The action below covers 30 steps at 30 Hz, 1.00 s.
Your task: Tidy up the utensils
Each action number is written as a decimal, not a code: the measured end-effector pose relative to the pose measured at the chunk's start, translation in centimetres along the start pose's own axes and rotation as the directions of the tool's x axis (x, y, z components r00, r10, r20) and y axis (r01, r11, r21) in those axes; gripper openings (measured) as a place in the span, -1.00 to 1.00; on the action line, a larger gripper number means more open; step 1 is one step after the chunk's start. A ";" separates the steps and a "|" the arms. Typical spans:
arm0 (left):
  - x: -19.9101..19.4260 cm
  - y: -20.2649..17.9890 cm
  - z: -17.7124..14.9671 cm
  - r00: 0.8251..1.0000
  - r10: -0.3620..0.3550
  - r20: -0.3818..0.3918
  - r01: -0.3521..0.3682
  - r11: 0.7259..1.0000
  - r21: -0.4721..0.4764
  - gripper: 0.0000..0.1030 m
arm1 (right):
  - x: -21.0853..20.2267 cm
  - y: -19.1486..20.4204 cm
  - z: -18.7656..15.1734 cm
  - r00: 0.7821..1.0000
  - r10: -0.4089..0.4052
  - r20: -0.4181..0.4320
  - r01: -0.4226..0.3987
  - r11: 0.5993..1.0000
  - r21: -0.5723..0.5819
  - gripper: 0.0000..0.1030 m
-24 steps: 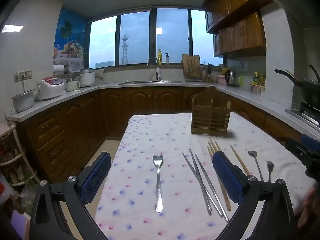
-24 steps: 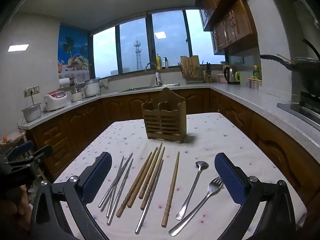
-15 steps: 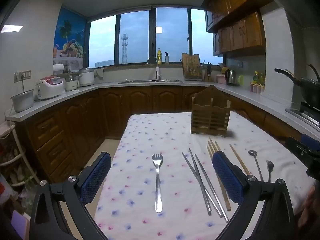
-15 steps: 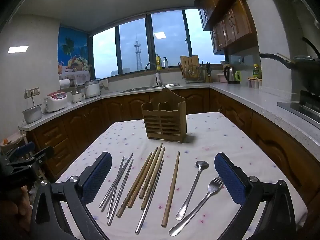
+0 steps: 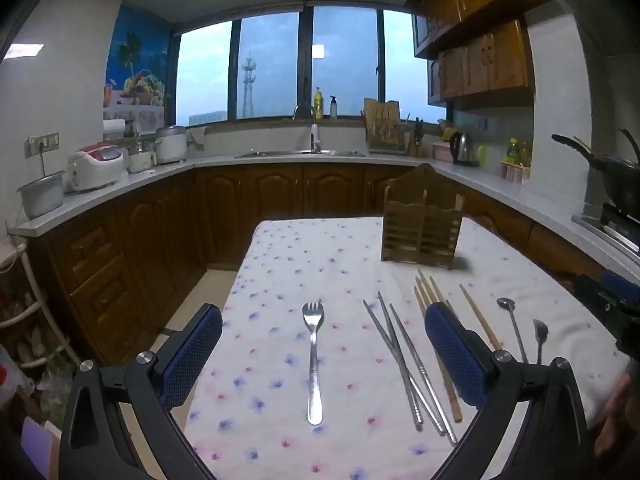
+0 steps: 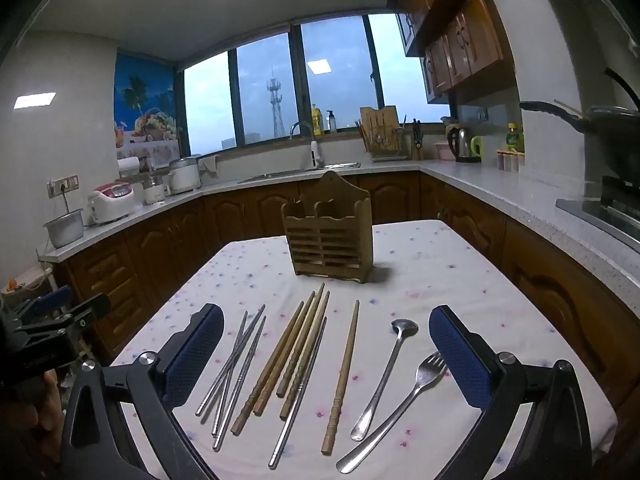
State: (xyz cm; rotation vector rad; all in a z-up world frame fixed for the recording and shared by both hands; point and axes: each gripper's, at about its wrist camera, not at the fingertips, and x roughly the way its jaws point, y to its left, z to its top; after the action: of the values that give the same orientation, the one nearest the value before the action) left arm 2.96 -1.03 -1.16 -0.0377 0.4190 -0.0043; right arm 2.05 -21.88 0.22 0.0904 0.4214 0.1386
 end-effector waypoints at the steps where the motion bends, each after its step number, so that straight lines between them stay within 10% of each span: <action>1: 0.2 0.1 0.1 1.000 -0.004 -0.016 0.004 1.000 -0.007 0.98 | 0.1 0.0 0.1 1.000 -0.001 -0.005 0.001 1.000 0.003 1.00; 11: 4.4 0.7 2.2 0.983 -0.061 -0.172 0.055 0.998 -0.038 0.87 | 2.9 -1.1 0.8 0.995 0.011 -0.097 -0.006 0.999 0.054 0.93; 19: 9.3 0.9 3.9 0.954 -0.079 -0.291 0.081 0.997 -0.006 0.45 | 7.3 -2.9 1.3 0.975 0.028 -0.220 -0.006 0.995 0.102 0.26; 30: 15.9 0.5 6.2 0.908 -0.123 -0.400 0.148 0.989 0.031 0.02 | 14.3 -4.3 1.6 0.927 0.066 -0.370 -0.021 0.992 0.125 -0.09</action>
State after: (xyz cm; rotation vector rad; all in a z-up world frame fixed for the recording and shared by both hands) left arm 20.03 -0.51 -2.00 -0.0056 0.8237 -0.1649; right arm 16.13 -23.99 -4.53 0.1930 0.8107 0.1754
